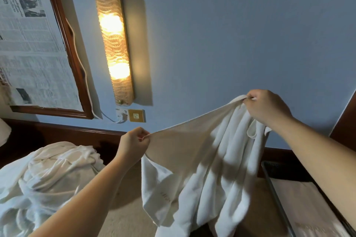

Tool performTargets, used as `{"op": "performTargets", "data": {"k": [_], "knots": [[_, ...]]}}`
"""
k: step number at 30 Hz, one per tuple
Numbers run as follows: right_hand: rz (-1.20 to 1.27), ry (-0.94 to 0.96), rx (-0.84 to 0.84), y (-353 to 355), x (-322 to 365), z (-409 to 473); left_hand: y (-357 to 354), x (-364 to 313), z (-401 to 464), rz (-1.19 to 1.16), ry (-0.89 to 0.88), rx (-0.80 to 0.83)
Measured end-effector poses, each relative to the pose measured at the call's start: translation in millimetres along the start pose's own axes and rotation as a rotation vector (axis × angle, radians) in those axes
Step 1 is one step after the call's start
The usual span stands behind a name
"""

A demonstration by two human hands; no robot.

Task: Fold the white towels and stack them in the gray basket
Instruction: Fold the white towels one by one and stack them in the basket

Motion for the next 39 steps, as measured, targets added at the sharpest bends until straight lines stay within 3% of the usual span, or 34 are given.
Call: {"op": "performTargets", "data": {"k": [8,12,14,18,22,27,30,39], "knots": [[-0.012,-0.004,0.022,-29.1,-4.0,0.7,-10.8,14.4,15.2,0.131,0.153,0.143],[-0.039,-0.014,0.033,-38.7,-1.7,-0.1,-19.3,-15.7,10.5,-0.216,0.137,0.246],[-0.005,0.025,0.147,-53.1,11.8,-8.8,-21.8,-51.3,8.5,-0.318,0.034,0.33],[0.158,0.293,0.514,-102.0,71.8,-52.1,-16.7,-138.9,2.9,-0.202,-0.312,0.372],[0.01,0.369,0.596,-123.3,98.7,-57.8,-4.6,-194.6,0.3,-0.117,-0.535,0.345],[0.197,0.326,0.459,-83.7,88.0,-35.6,19.3,-165.0,28.4,0.031,-0.451,0.227],[0.13,0.301,0.356,-60.4,83.1,-17.9,21.4,-144.8,34.5,0.128,-0.452,0.232],[0.084,0.159,0.194,-17.6,52.3,15.3,56.0,-118.3,49.4,-0.329,-0.221,0.061]]}}
Point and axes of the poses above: each hand's wrist, its own z-axis towards the middle knuckle, its own y-axis out of the back of the hand, x = y × z, the point moved 9 cm from there along z, towards the middle knuckle, and after that the axes turned 2 degrees about -x, right-handed, at the moved point
